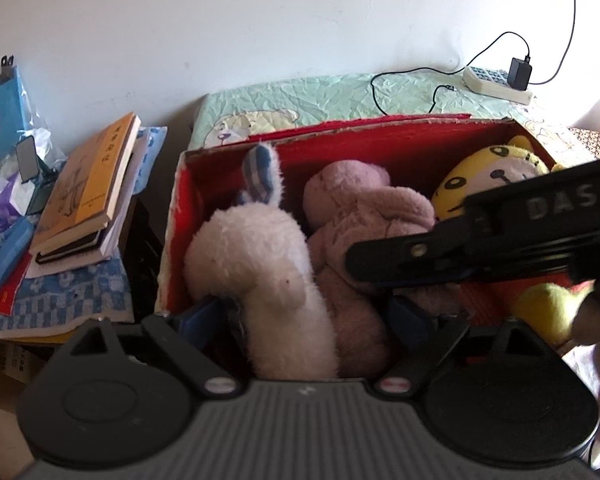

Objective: Organize objects
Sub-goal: 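Lower the white bunny into the red box and open the right gripper, then withdraw the right gripper up out of the red box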

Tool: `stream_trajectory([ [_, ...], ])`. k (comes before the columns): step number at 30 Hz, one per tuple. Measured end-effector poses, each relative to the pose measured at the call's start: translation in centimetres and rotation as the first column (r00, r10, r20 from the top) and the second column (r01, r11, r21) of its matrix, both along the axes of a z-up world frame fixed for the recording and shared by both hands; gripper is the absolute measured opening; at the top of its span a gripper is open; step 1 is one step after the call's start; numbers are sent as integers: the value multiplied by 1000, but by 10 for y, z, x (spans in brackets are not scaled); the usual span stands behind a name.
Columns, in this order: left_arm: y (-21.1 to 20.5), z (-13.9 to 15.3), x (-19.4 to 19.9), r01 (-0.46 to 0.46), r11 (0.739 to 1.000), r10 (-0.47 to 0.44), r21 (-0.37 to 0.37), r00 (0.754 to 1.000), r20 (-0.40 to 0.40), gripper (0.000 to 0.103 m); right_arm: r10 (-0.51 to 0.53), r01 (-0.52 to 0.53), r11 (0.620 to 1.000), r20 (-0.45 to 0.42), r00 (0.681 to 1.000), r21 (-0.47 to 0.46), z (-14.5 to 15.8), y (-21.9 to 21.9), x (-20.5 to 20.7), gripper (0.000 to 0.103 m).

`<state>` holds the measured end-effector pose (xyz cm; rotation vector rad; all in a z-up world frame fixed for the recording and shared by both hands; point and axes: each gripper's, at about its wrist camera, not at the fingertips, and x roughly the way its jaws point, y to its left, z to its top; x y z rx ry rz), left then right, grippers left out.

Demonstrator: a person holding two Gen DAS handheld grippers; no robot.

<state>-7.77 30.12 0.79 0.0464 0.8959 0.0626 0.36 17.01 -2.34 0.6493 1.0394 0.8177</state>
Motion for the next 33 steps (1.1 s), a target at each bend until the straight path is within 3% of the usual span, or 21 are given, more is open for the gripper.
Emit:
stream_trajectory([
  [16, -4, -5, 8, -17, 1000, 18, 22, 998, -53, 98, -46, 46, 999, 18, 999, -11, 3, -14, -5, 19],
  [33, -8, -7, 7, -30, 999, 33, 29, 996, -89, 97, -65, 68, 997, 81, 995, -38, 5, -16, -11, 22],
])
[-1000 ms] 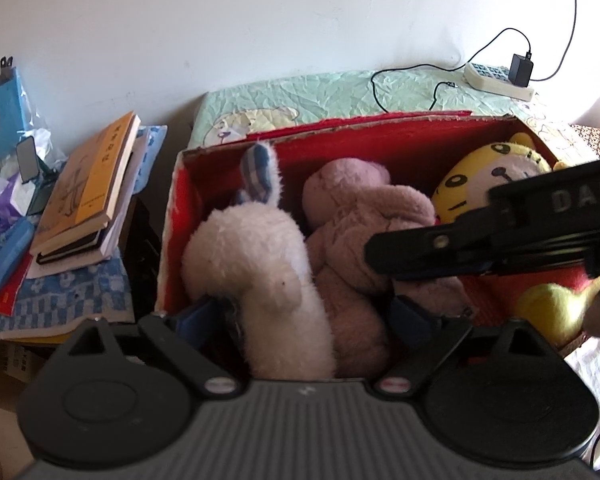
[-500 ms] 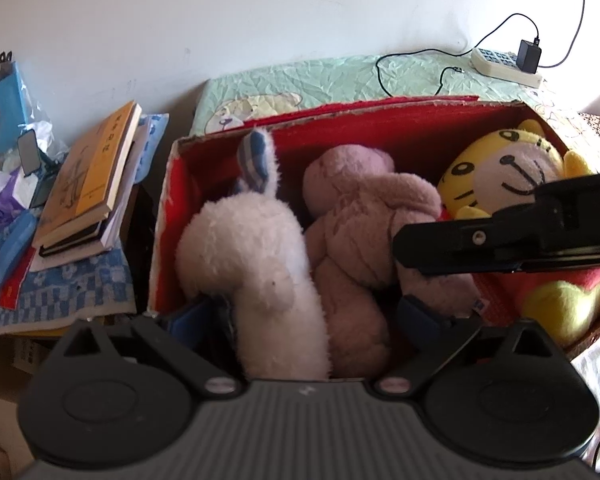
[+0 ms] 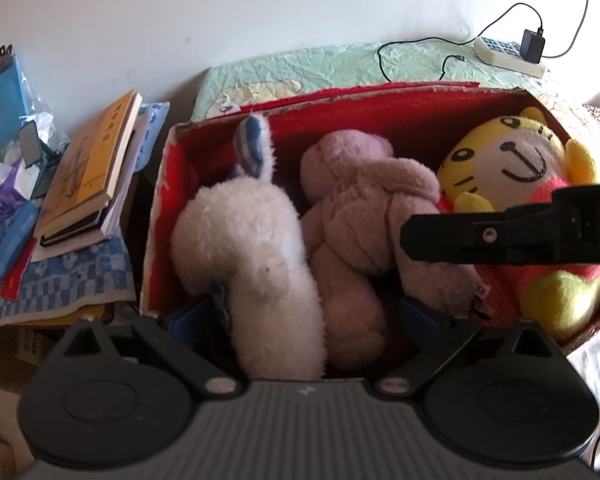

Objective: Organize objects
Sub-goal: 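Withdraw the right gripper up out of the red box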

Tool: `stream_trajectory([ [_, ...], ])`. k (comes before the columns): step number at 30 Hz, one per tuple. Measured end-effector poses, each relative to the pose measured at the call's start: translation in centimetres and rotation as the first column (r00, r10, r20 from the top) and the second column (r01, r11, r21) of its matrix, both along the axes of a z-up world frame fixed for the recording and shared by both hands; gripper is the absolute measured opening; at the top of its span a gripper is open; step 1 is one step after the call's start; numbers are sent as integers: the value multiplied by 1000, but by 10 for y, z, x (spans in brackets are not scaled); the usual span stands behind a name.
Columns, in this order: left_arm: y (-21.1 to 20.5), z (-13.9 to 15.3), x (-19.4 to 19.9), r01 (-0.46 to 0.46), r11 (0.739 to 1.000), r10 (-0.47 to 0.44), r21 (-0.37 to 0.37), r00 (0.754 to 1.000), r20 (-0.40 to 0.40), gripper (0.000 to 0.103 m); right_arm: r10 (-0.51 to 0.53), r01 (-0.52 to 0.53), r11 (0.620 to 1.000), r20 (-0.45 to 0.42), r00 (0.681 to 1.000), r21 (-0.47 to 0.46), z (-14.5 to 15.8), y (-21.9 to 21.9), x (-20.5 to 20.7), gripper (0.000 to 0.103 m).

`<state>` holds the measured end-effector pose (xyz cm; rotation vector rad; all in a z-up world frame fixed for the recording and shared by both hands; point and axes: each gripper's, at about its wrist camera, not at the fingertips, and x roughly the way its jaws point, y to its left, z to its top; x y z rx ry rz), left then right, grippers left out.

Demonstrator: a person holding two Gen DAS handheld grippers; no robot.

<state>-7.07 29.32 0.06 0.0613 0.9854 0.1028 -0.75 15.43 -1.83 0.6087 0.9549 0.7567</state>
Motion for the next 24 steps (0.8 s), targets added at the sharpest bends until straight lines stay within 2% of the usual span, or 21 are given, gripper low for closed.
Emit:
stream_trajectory([
  [9, -6, 15, -12, -9, 999, 7, 39, 999, 33, 99, -28, 28, 999, 0, 1000, 25, 7, -9, -7, 23],
  [24, -11, 41, -41, -27, 999, 25, 25, 996, 80, 99, -80, 78, 997, 79, 994, 27, 23, -16, -43, 24],
])
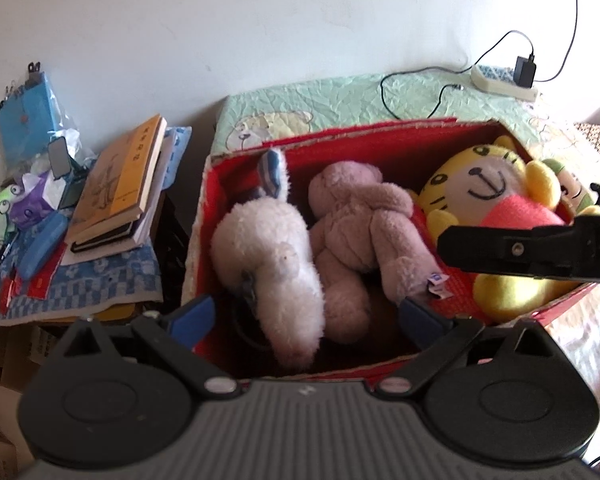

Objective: Organize objects
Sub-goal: 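Withdraw the right gripper up out of the red box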

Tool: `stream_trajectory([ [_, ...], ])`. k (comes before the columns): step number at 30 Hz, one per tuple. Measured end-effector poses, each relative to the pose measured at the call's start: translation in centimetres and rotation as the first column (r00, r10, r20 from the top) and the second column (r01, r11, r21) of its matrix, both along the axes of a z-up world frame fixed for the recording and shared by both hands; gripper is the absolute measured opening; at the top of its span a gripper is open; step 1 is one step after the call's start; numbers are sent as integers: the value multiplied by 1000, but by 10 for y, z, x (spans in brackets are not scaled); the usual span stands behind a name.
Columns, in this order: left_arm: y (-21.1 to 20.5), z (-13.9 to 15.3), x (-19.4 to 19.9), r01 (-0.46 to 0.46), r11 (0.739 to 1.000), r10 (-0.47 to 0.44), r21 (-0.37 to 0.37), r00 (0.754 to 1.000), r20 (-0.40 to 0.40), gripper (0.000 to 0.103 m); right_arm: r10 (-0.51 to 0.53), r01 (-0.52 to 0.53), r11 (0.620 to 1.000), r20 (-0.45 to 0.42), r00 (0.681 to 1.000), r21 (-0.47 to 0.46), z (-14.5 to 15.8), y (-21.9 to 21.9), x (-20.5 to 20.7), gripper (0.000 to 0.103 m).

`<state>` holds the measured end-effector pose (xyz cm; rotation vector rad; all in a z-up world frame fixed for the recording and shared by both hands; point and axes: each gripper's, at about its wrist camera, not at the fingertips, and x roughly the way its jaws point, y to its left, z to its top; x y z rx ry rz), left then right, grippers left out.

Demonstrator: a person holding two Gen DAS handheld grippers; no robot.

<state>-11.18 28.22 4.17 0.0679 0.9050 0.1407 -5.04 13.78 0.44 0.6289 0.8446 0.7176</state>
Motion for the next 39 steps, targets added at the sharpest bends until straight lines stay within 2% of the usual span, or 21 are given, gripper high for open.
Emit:
stream_trajectory([
  [9, -1, 15, -25, 5, 1000, -5, -21, 1000, 27, 100, 6, -5, 1000, 52, 999, -16, 8, 0, -20, 25],
  [23, -1, 7, -48, -23, 998, 22, -56, 1000, -20, 100, 72, -69, 997, 95, 993, -39, 12, 6, -43, 28],
  [33, -9, -9, -56, -9, 997, 3, -72, 996, -85, 100, 96, -93, 994, 69, 993, -48, 6, 4, -56, 29],
  [39, -21, -24, -55, 21, 996, -31, -81, 992, -124, 100, 73, -70, 996, 39, 997, -62, -1, -3, -64, 29],
])
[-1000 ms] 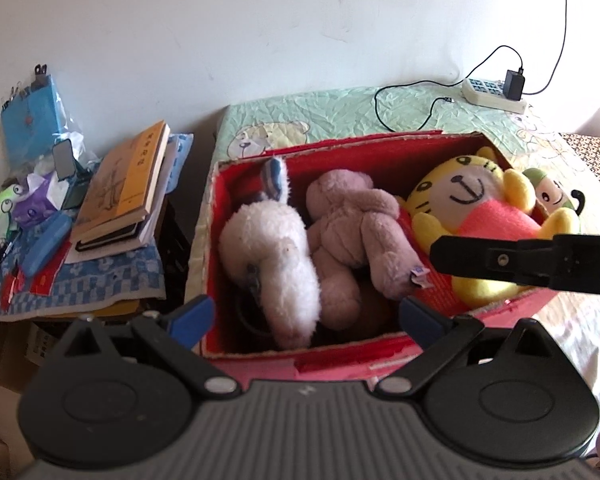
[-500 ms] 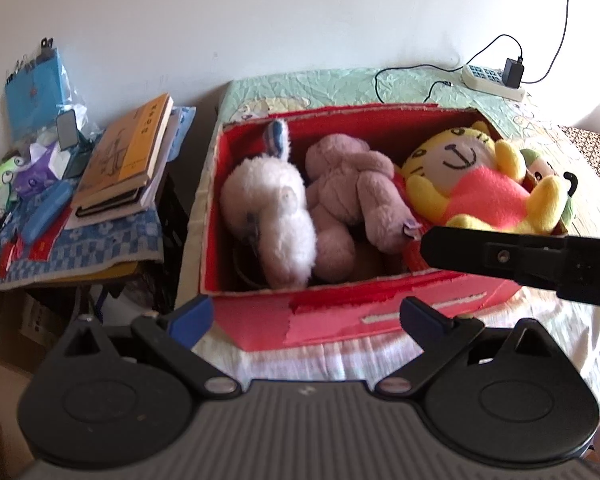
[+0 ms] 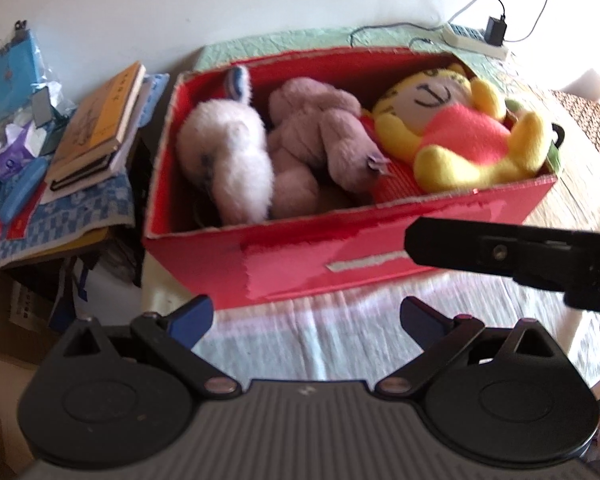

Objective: Organize objects
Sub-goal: 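Withdraw the right gripper up out of the red box, then move the right gripper to the green bean plush on the bed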

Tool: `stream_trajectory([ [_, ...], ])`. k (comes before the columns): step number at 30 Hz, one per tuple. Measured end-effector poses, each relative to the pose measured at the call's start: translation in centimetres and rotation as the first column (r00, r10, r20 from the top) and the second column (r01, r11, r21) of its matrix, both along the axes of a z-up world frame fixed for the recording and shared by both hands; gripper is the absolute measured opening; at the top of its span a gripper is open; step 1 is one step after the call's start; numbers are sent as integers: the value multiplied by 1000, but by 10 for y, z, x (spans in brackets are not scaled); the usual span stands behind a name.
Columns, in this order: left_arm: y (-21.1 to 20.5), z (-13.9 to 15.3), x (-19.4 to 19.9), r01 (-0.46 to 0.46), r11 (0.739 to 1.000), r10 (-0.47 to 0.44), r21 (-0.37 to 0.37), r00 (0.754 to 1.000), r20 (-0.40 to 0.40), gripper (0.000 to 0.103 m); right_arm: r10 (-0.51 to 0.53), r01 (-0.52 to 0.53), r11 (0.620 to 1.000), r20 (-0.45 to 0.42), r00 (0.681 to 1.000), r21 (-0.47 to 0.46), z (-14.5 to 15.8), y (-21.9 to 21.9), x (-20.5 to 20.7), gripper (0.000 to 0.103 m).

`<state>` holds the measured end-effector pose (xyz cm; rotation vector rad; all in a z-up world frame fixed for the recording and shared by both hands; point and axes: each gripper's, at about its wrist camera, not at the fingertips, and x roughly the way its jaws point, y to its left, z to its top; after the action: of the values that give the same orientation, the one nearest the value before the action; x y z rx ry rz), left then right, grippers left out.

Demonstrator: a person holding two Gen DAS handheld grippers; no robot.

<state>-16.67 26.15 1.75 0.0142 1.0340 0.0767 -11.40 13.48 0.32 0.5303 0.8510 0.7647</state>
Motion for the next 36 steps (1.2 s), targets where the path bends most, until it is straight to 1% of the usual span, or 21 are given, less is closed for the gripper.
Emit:
stream_trajectory([
  [7, -14, -18, 7, 32, 999, -32, -11, 998, -47, 100, -49, 48, 999, -40, 998, -24, -12, -17, -5, 29],
  [12, -27, -26, 14, 45, 999, -45, -4, 996, -75, 100, -67, 65, 998, -84, 994, -26, -23, -30, 1, 29],
  [20, -58, -36, 29, 47, 999, -45, 17, 993, -108, 100, -35, 32, 999, -122, 992, -27, -33, -53, 17, 29],
  [32, -114, -51, 46, 29, 999, -25, 21, 986, -168, 100, 21, -32, 998, -190, 982, -58, -48, -103, 40, 30],
  [36, -137, -55, 50, 39, 999, -35, 17, 983, -182, 100, 31, -46, 997, -207, 978, -67, -54, -121, 47, 31],
])
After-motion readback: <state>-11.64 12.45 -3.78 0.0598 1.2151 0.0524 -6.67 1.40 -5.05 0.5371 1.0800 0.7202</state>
